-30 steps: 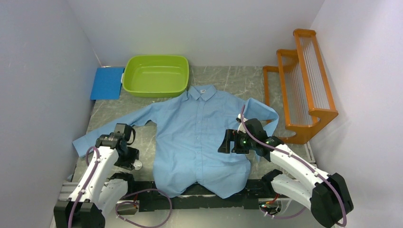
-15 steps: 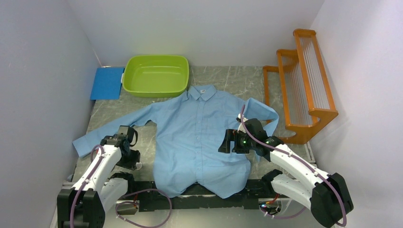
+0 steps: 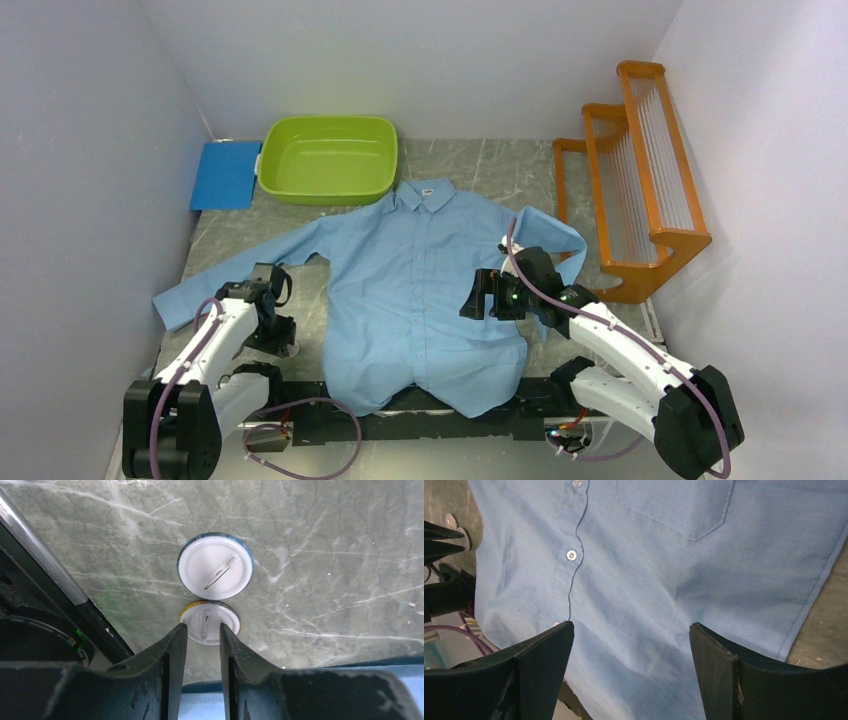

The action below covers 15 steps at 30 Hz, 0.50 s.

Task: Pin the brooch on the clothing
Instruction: Pick up the brooch from the center of the board.

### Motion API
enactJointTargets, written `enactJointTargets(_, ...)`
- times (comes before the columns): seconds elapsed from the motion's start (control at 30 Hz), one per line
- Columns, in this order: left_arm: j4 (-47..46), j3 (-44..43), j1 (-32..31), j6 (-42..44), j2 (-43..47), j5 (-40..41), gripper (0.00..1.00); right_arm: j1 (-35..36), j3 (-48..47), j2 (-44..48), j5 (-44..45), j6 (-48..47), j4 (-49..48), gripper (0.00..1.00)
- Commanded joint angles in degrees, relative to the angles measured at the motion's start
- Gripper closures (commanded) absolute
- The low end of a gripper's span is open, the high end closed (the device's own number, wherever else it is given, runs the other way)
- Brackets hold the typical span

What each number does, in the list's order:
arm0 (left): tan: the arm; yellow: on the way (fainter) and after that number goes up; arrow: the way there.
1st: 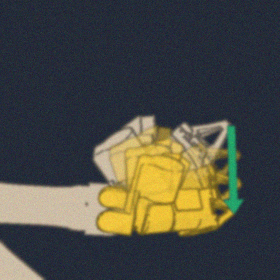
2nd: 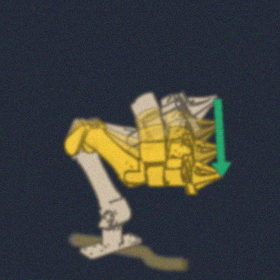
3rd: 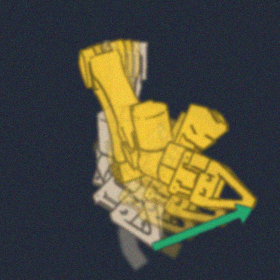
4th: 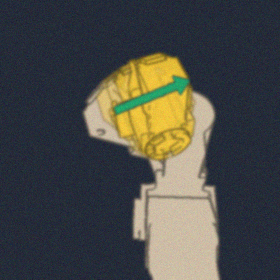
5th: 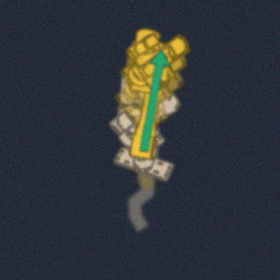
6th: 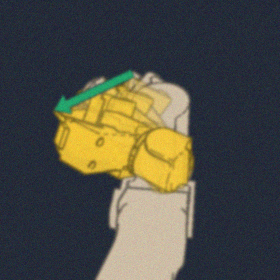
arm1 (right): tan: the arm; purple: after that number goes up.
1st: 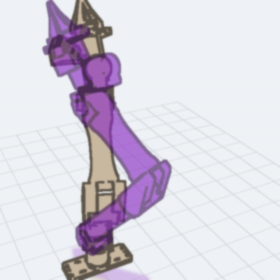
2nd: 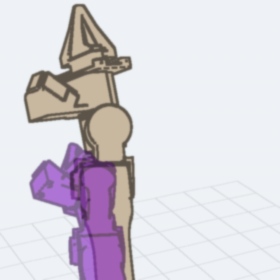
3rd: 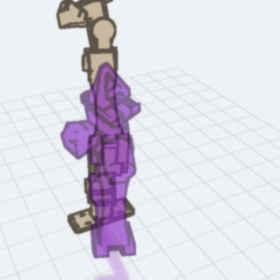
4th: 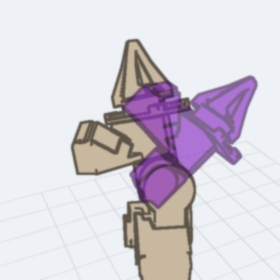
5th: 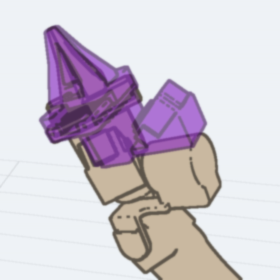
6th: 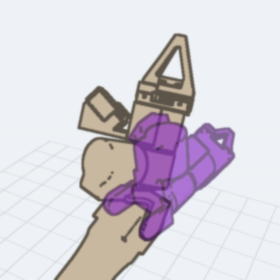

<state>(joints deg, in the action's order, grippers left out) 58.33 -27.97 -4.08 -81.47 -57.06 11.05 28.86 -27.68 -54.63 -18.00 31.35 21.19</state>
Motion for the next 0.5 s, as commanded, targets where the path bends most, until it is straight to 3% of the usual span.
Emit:
enactJointTargets(0.0, -0.92, -1.29, 0.28, 0.65, -1.14, 0.24, 0.65, 0.23, -3.09, 1.25, 1.85, -1.58, 0.76, 0.11)
enactJointTargets(0.37, -1.14, -2.16, 0.29, 1.25, -3.27, 0.59, 0.78, 0.23, -4.12, 2.99, 3.38, -2.57, 2.93, 0.1)
enactJointTargets(0.47, -2.89, -1.7, 0.3, 2.54, -3.08, -0.01, 0.92, 0.23, -4.52, 3.81, 3.75, -2.76, 3.58, 0.1)
